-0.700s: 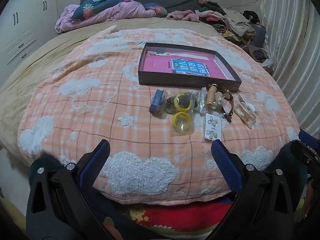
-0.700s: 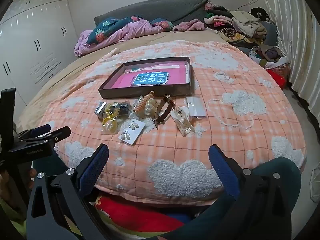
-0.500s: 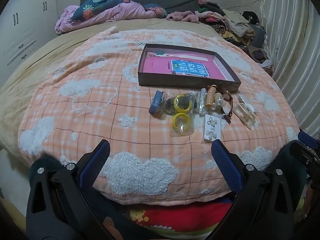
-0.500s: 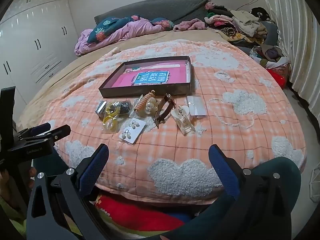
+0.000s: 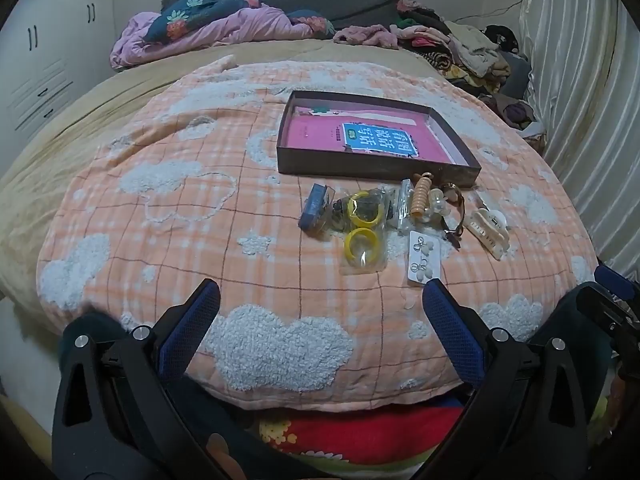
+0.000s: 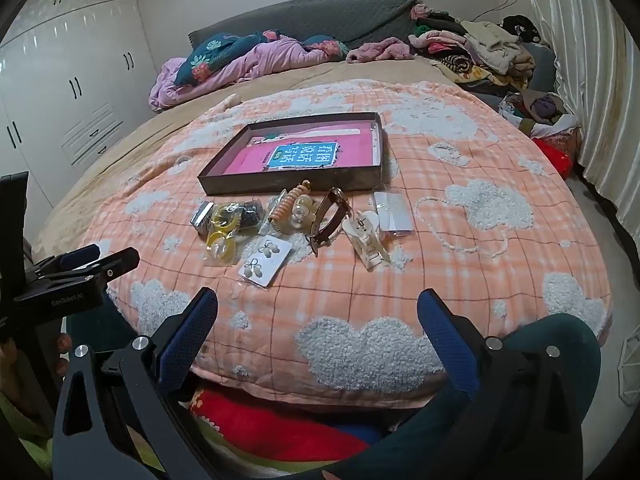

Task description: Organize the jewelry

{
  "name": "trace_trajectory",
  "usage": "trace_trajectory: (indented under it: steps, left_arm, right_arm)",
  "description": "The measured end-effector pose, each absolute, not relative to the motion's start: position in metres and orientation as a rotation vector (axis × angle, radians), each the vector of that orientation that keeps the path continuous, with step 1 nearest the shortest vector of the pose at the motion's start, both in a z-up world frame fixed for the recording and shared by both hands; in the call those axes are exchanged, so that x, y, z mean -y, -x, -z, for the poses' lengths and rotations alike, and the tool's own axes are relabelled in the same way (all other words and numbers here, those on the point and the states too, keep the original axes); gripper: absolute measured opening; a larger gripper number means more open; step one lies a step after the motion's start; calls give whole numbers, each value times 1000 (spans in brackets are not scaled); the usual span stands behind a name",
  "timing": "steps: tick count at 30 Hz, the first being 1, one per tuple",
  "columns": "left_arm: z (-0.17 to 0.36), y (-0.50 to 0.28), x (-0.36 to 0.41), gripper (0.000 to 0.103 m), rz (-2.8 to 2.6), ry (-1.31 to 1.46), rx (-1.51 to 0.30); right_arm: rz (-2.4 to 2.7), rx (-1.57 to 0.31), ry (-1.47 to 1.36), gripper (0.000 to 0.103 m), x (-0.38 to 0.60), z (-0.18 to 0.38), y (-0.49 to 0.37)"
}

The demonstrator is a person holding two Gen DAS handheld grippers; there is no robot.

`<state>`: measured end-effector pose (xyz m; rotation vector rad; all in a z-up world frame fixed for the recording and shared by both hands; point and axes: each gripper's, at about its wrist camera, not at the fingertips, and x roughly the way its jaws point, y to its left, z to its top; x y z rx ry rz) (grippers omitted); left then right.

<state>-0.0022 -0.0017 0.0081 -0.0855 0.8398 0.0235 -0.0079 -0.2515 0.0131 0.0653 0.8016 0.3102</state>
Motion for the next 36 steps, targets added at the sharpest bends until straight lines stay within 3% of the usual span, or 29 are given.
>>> trace_trajectory:
  steps: [36]
  left_arm:
    - [-20,2,-4,95,-22,91,-825]
  right_arm:
    - [-333,-782,-55,99,245,-21,14]
